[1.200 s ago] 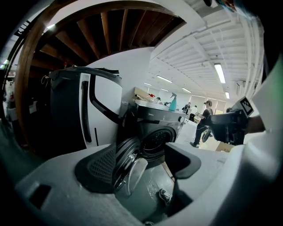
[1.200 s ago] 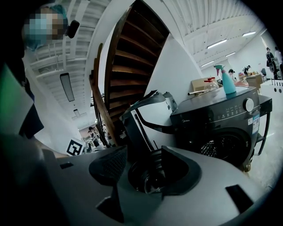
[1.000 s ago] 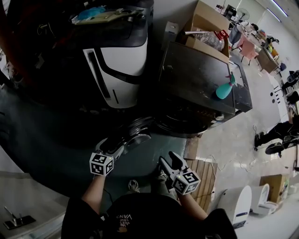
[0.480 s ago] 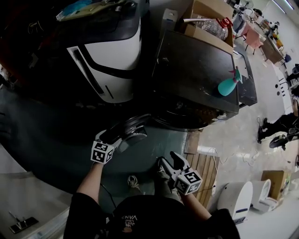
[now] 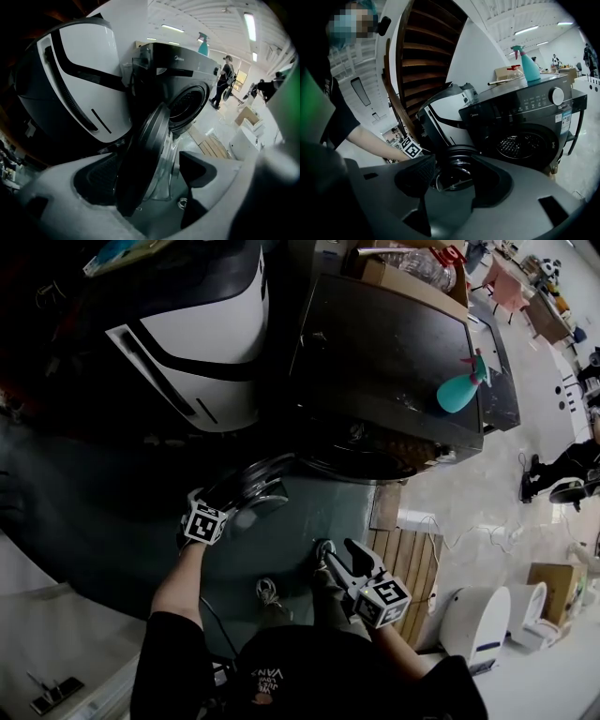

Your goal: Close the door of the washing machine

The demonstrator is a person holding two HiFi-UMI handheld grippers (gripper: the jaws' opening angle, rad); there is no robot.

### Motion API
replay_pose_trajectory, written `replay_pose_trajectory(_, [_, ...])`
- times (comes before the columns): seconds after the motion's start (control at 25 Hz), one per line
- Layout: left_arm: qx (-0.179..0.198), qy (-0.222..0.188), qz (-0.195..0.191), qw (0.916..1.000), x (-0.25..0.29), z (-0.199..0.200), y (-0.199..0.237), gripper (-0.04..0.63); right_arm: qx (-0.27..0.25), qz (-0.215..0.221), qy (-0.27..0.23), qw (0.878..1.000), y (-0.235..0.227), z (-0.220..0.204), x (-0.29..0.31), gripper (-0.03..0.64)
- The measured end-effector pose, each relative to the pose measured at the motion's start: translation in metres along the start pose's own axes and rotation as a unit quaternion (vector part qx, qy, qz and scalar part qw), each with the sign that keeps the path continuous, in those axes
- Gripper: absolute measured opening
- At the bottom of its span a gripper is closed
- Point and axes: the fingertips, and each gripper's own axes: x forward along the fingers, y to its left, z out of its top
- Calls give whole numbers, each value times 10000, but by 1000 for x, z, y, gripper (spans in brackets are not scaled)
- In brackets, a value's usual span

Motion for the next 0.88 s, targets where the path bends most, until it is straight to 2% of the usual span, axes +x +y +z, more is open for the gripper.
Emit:
replay_pose_trajectory(0.08, [40,150,-8,9999,4,-4,1,414,4,-13,46,10000,-5,-2,-2,215])
replay_pose_trajectory(0.28, [420,502,-220,9976,1,-11,-9,414,70,-90,46,9999,-16,-3,-6,213])
replay_pose_trajectory(0.56, [330,587,-625,9958,-7,-22,-47,413,206,-202,-74,9996,-24,-4,-15,212])
replay_pose_trajectory(0.8, [259,447,-1016,9935,-14,-30,-100,411,353,-397,-216,9984,-37,-8,-31,210])
replay_pose_trajectory(0.88, [106,394,-1170,9923,-16,-29,-120,410,417,-477,-250,9977,-42,-11,-37,209])
